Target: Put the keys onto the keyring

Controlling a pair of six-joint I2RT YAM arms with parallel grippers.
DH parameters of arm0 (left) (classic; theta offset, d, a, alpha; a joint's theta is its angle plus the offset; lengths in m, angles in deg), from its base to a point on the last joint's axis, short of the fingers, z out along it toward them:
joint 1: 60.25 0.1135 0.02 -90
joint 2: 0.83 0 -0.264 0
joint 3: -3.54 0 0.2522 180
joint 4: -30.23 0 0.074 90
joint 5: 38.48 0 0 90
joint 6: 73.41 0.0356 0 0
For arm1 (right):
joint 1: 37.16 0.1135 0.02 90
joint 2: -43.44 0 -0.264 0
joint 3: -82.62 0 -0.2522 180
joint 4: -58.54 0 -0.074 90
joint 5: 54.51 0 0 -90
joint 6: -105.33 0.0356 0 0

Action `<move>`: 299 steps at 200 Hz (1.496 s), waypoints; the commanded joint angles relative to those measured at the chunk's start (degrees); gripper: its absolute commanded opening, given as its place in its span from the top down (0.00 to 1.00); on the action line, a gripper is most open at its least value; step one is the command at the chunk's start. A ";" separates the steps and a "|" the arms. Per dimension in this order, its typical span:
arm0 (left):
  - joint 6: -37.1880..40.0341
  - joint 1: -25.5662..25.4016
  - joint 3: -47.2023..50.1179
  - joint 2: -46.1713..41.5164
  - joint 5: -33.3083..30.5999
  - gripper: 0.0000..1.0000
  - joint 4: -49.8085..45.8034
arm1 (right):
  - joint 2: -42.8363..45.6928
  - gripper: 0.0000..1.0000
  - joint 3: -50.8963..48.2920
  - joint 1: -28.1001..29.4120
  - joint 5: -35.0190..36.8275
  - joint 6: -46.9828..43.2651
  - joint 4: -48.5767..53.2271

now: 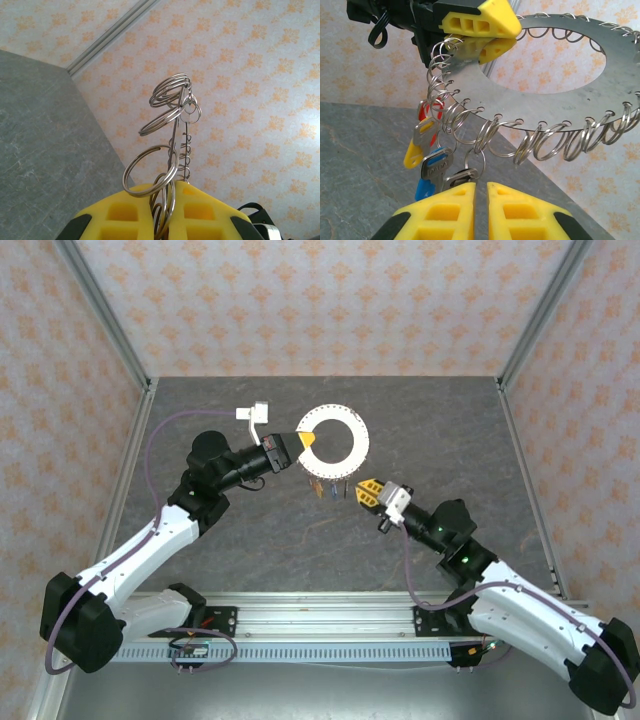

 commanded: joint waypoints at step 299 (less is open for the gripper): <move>0.25 0.27 -2.11 -0.55 -1.99 1.00 2.25 | -4.53 0.84 2.96 0.67 1.78 -0.57 -5.12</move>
